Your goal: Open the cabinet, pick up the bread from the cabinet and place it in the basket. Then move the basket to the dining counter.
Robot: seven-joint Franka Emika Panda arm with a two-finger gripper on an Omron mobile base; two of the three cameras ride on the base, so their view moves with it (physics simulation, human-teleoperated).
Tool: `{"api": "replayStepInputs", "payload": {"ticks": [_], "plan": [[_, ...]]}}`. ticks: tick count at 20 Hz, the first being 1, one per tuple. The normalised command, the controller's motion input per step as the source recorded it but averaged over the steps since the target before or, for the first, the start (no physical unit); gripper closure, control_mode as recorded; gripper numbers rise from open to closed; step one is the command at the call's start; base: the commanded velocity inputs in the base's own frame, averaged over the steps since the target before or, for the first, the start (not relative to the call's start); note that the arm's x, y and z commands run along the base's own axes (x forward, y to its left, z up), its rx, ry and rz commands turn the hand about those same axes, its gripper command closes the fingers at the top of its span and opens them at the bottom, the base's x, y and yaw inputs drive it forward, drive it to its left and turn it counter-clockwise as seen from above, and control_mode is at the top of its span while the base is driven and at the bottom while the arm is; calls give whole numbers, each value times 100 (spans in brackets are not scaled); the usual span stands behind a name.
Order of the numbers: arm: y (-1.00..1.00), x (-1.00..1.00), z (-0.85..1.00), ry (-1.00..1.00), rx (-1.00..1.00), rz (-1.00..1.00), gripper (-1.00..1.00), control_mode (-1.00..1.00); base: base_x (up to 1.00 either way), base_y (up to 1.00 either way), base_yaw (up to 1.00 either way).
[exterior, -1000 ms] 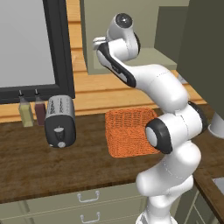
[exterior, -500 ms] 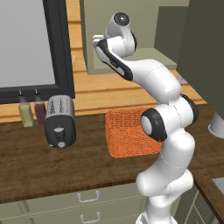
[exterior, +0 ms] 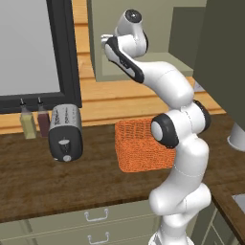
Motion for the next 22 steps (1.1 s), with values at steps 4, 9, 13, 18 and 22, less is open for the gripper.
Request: {"api": "replayStepInputs", "payload": {"ticks": [4, 9, 13, 18, 22], "plan": [[9, 0, -17, 0, 0, 0, -100, -100, 0, 0, 0], [9, 14, -26, 2, 0, 0, -100, -100, 0, 0, 0], [10, 29, -39, 4, 0, 0, -100, -100, 0, 0, 0], [20, 20, -82, 5, 0, 0, 100, -100, 0, 0, 0], [17, 2, -95, 9, -1, 0, 100, -100, 0, 0, 0]]}}
